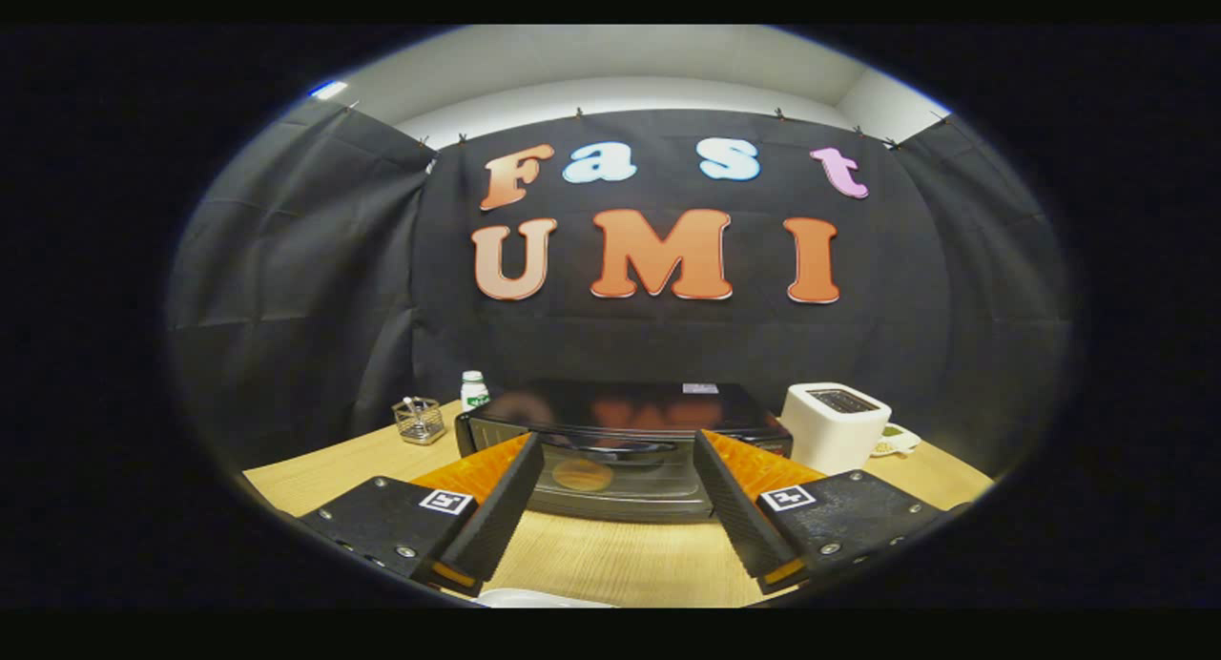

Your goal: Open the toaster oven, put the food inside, and close the toaster oven door.

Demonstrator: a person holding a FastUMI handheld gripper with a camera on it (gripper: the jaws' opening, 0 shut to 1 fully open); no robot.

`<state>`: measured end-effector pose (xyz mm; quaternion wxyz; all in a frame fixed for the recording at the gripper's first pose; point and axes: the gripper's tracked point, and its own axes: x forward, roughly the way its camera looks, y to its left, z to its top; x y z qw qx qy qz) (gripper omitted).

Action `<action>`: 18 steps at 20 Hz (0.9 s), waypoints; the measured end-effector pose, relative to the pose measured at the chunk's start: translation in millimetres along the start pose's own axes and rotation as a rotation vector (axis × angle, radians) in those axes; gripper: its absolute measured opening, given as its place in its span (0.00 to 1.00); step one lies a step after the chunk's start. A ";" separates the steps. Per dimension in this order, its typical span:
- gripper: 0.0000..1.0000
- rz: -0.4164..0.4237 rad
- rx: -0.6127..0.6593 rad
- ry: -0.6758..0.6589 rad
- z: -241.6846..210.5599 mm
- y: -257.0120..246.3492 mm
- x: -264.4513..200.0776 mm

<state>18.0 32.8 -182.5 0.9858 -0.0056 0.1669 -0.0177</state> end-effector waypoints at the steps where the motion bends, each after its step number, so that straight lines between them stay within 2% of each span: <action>1: 0.95 0.000 -0.002 -0.021 10.5 -5.0 -9.3; 10: 0.97 -0.076 -0.056 -0.152 66.9 -62.7 -83.2; 18: 0.97 -0.043 -0.020 -0.272 105.9 -78.3 -120.8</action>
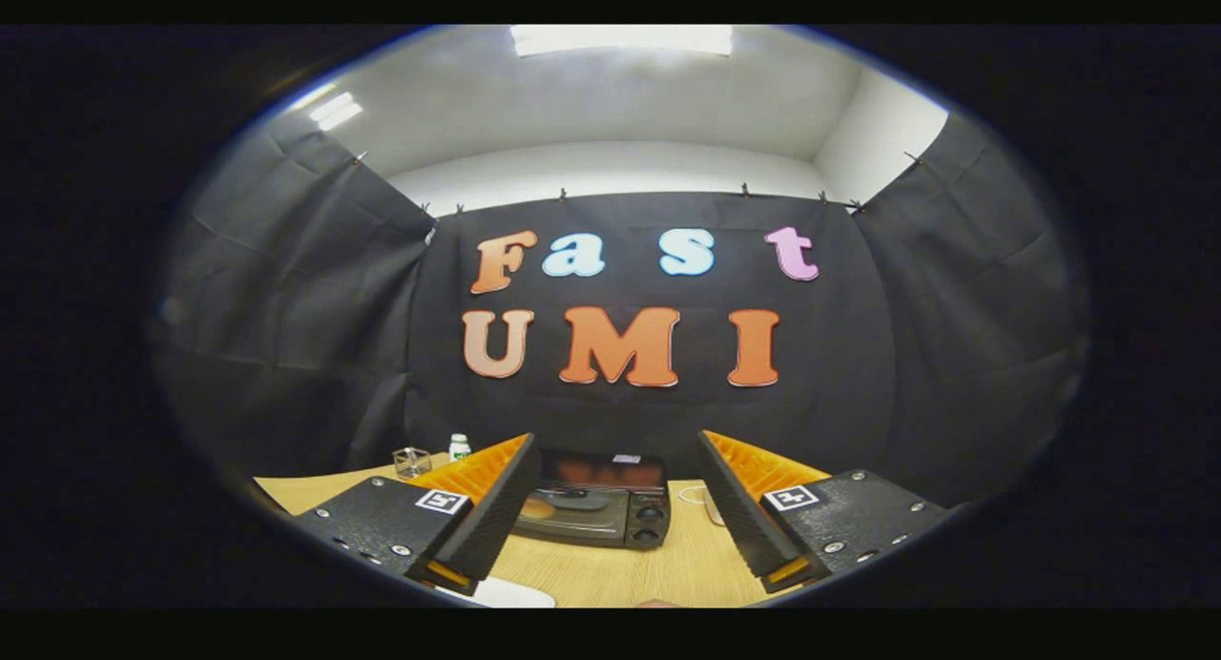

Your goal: Open the toaster oven, put the food inside, and close the toaster oven door.

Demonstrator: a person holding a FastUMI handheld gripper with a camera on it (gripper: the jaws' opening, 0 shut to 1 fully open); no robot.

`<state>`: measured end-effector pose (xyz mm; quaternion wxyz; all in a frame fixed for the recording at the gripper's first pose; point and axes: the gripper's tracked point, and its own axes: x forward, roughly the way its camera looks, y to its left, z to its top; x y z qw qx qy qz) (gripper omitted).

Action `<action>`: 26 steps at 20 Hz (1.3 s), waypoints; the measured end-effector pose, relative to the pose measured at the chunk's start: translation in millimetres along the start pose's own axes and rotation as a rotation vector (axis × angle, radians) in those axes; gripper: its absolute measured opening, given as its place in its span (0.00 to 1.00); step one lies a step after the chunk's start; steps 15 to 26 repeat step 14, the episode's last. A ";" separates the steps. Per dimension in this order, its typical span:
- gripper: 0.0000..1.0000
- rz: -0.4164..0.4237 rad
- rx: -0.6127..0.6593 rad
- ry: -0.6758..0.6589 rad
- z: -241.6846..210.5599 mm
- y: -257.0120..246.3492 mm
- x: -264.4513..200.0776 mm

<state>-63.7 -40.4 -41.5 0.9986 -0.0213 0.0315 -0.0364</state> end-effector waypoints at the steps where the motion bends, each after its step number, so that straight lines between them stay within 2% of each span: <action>1: 0.97 -0.003 0.001 -0.009 1.3 -3.4 0.4; 9: 0.97 -0.045 0.005 -0.023 0.2 -21.9 -4.4; 26: 0.97 -0.040 -0.011 -0.038 0.0 -23.3 -4.7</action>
